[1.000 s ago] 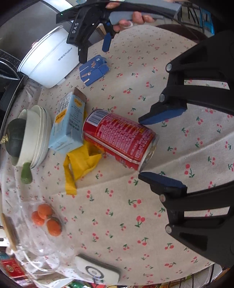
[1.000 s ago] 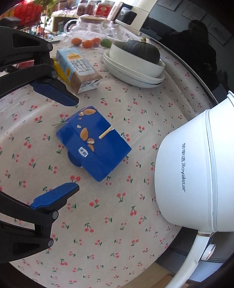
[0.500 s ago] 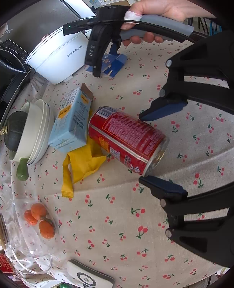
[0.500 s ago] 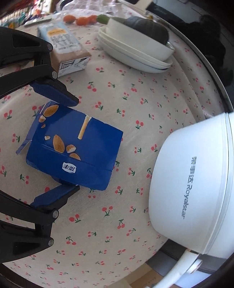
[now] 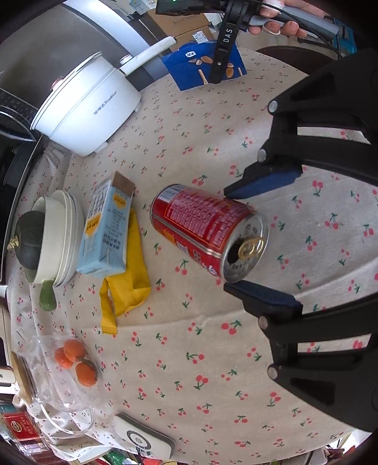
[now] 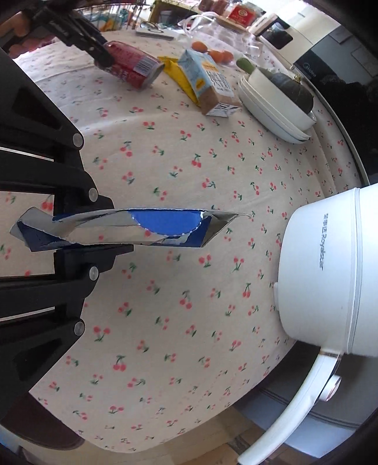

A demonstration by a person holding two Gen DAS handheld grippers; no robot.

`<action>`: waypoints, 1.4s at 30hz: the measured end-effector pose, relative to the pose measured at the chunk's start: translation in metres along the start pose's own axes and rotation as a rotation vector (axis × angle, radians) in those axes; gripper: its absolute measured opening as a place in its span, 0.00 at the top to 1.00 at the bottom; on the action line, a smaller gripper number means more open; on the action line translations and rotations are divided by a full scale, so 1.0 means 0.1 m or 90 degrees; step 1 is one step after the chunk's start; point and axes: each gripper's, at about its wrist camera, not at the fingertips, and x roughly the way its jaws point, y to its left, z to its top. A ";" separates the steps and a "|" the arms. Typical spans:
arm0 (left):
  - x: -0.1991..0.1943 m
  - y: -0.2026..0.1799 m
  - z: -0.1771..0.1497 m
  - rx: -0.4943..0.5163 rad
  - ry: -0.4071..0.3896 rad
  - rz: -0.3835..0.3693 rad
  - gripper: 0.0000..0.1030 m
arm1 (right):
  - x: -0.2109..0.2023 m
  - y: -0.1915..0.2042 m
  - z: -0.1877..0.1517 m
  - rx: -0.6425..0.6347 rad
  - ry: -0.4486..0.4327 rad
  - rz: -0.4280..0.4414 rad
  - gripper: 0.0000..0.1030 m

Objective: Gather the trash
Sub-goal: 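Carry the red can and blue box over the bin and open both grippers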

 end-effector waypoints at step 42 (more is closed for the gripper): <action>-0.39 -1.50 -0.54 0.041 -0.085 -0.069 0.47 | -1.29 -2.24 -1.73 0.081 -0.012 0.084 0.87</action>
